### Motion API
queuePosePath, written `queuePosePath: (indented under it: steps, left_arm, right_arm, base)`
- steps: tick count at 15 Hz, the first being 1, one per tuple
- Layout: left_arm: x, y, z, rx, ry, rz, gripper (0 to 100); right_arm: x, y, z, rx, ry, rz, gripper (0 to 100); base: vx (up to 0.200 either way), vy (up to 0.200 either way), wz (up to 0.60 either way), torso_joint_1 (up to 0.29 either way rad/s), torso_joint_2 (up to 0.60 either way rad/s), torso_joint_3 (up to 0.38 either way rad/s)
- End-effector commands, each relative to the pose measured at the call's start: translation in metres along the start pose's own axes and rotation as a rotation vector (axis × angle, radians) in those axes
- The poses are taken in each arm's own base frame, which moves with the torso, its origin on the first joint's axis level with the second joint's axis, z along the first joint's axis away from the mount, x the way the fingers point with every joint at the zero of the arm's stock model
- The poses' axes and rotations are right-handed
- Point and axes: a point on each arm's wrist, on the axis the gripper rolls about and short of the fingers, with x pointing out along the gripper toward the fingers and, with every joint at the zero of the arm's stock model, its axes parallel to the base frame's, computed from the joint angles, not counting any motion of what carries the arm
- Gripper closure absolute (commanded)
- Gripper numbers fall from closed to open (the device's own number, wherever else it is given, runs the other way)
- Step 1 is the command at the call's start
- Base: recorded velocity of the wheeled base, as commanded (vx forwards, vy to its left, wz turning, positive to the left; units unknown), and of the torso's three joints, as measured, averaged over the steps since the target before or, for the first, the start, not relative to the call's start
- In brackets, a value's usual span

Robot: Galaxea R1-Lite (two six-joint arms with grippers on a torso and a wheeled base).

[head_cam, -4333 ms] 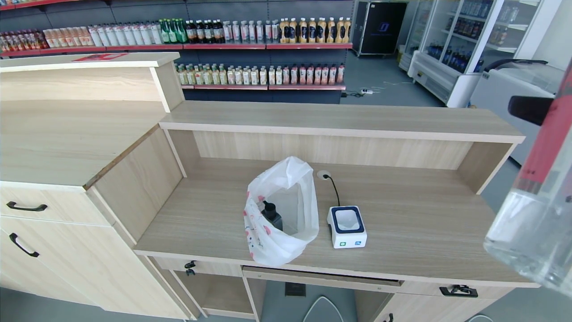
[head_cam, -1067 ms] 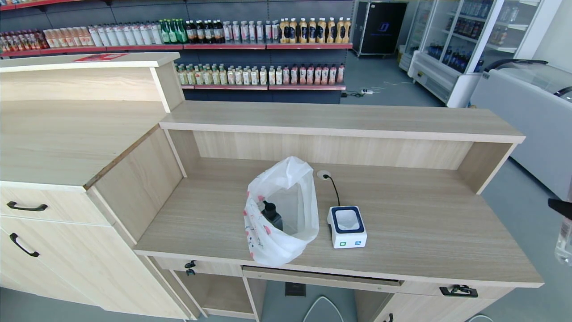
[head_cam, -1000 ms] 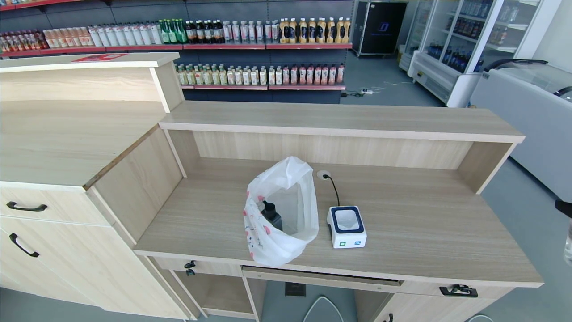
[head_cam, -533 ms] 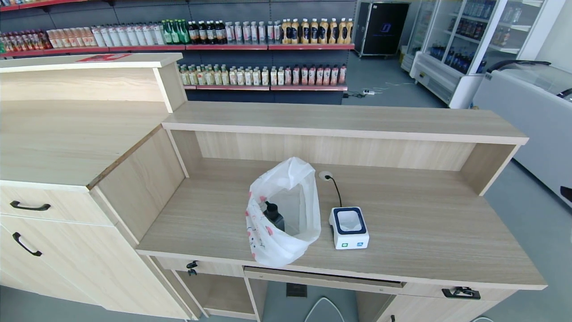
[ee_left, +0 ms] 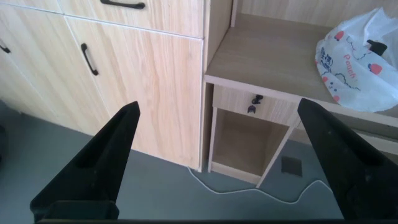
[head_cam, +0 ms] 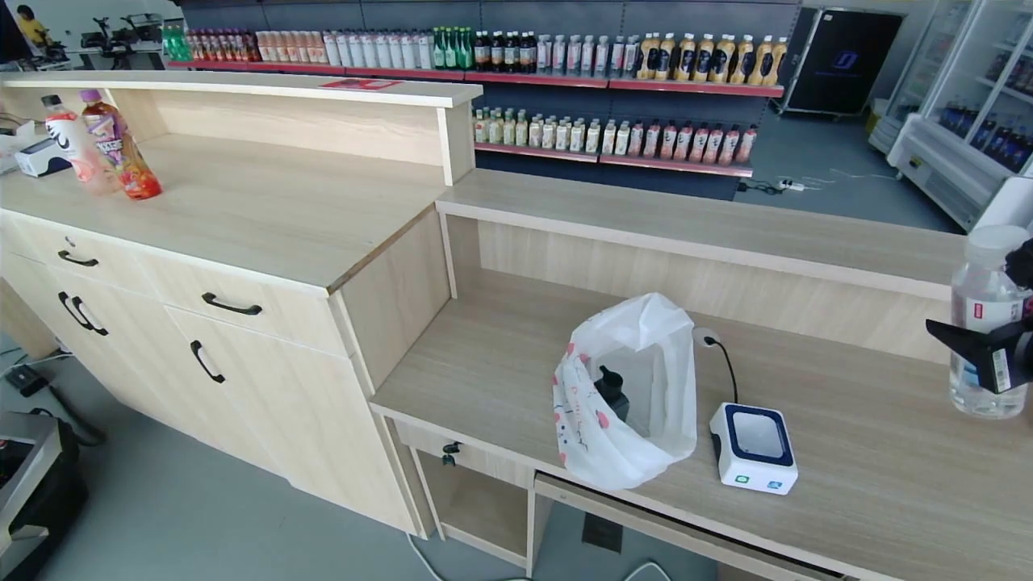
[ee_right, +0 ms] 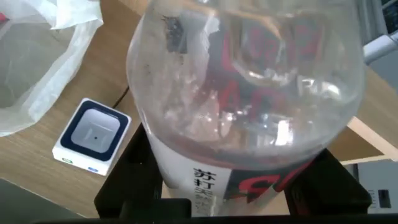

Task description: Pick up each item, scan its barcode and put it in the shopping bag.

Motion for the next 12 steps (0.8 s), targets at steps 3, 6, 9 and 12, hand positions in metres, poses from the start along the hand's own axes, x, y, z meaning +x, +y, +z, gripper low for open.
queuePosePath:
  steps: [3, 6, 9, 12]
  left_arm:
    - [0.0, 0.0, 0.0, 0.0, 0.0, 0.001, 0]
    - [0.0, 0.0, 0.0, 0.0, 0.0, 0.0, 0]
    - [0.0, 0.0, 0.0, 0.001, 0.0, 0.001, 0]
    - [0.0, 0.0, 0.0, 0.0, 0.0, 0.0, 0]
  right_arm:
    - [0.062, 0.009, -0.032, -0.121, 0.005, 0.191, 100]
    - [0.07, 0.012, -0.044, -0.205, -0.083, 0.339, 100]
    - [0.08, 0.017, -0.053, -0.25, -0.154, 0.441, 100]
    - [0.09, 0.022, -0.059, -0.248, -0.211, 0.528, 100]
  base:
    - [0.0, 0.0, 0.0, 0.0, 0.0, 0.0]
    - [0.0, 0.0, 0.0, 0.0, 0.0, 0.0]
    - [0.0, 0.0, 0.0, 0.0, 0.0, 0.0]
    - [0.0, 0.0, 0.0, 0.0, 0.0, 0.0]
